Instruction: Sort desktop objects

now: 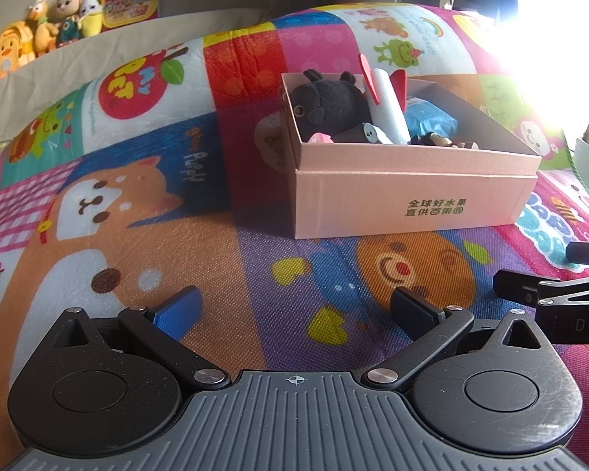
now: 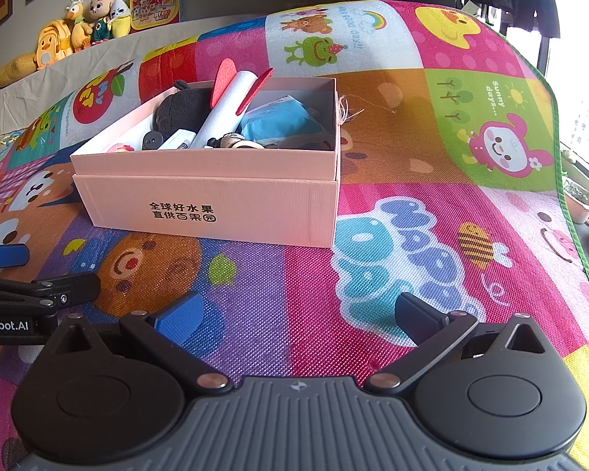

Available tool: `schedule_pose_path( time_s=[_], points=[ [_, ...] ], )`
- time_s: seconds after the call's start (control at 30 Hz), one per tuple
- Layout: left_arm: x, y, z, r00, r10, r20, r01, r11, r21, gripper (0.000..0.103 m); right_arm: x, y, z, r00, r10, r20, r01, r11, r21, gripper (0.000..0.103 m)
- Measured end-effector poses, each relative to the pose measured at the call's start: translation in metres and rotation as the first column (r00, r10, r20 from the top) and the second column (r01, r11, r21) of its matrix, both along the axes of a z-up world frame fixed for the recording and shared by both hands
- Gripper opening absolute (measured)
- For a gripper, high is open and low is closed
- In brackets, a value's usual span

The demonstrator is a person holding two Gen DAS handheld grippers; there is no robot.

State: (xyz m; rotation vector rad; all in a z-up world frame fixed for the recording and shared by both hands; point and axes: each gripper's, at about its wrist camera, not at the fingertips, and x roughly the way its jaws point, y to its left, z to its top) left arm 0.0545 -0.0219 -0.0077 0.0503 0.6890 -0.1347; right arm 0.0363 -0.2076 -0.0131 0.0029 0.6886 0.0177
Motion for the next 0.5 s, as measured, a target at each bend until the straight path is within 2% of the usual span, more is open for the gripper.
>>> schedule_pose_path(
  time_s=[0.37,0.5],
  points=[
    [0.0042,-0.0001,0.0009,1.0,0.008,-0.006,-0.008,1.0,-0.007,0.103,0.0,-0.0005,0.0002,1.0,0.0,0.0,0.0,1.0,0.0,0.103],
    [0.0053,-0.0005,0.004,0.998,0.018,-0.052,-0.019,1.0,-0.006,0.103,-0.0001,-0.0006,0.0002,1.0,0.0,0.0,0.0,1.0,0.0,0.103]
  ],
)
